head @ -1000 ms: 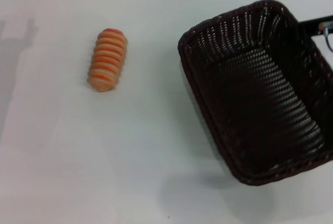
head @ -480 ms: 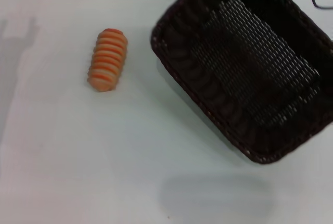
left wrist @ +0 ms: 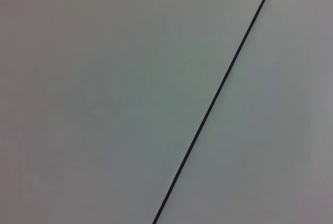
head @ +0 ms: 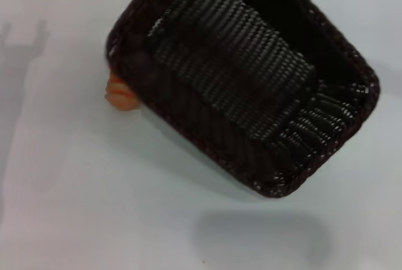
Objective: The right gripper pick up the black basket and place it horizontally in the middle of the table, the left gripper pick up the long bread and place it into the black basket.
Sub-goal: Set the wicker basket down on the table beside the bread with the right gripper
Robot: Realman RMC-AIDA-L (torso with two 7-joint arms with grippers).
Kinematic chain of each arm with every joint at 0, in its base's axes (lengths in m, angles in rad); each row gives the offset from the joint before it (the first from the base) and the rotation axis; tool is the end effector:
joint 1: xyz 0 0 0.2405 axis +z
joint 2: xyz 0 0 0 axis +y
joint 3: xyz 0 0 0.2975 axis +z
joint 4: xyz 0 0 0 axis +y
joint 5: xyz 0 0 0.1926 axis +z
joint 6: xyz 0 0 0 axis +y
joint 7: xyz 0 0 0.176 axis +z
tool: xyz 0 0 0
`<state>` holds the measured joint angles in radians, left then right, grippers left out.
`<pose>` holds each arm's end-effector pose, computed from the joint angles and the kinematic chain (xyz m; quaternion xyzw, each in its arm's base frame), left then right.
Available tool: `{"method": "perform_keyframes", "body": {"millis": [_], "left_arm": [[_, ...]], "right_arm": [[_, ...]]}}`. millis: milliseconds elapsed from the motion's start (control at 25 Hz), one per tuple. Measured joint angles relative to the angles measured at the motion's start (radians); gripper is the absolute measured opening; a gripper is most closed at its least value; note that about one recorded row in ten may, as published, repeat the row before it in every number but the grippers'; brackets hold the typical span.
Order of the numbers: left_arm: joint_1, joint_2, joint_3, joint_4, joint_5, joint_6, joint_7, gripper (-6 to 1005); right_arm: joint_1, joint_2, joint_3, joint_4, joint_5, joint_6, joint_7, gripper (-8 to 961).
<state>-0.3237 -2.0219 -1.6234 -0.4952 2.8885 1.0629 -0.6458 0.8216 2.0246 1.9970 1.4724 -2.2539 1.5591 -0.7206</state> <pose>-0.3410 0.3895 0.0820 -0.5351 -0.3130 -0.5101 0.5963 0.0837 0.4173 0.0095 -0.9678 0.1675 0.0485 0.1817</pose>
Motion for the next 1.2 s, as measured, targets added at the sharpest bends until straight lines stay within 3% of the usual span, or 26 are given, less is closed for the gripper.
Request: {"method": "perform_keyframes", "body": {"millis": [280,720,1200], "left_arm": [[0.004,-0.015,-0.002,-0.009,0.0,-0.002,0.005,862],[0.005,-0.027,-0.003,-0.021,0.0,-0.003,0.005,861],[0.006,-0.034,-0.003,-0.025,0.0,0.0,0.002,862]], "right_arm": [[0.12,-0.009,0.001,-0.101,0.043,0.133,-0.008,176],[0.205,-0.023,-0.059,-0.167,-0.022,0.201,-0.068,175],[0.29,-0.021,-0.19,-0.194,-0.055,0.235,-0.084,170]]}}
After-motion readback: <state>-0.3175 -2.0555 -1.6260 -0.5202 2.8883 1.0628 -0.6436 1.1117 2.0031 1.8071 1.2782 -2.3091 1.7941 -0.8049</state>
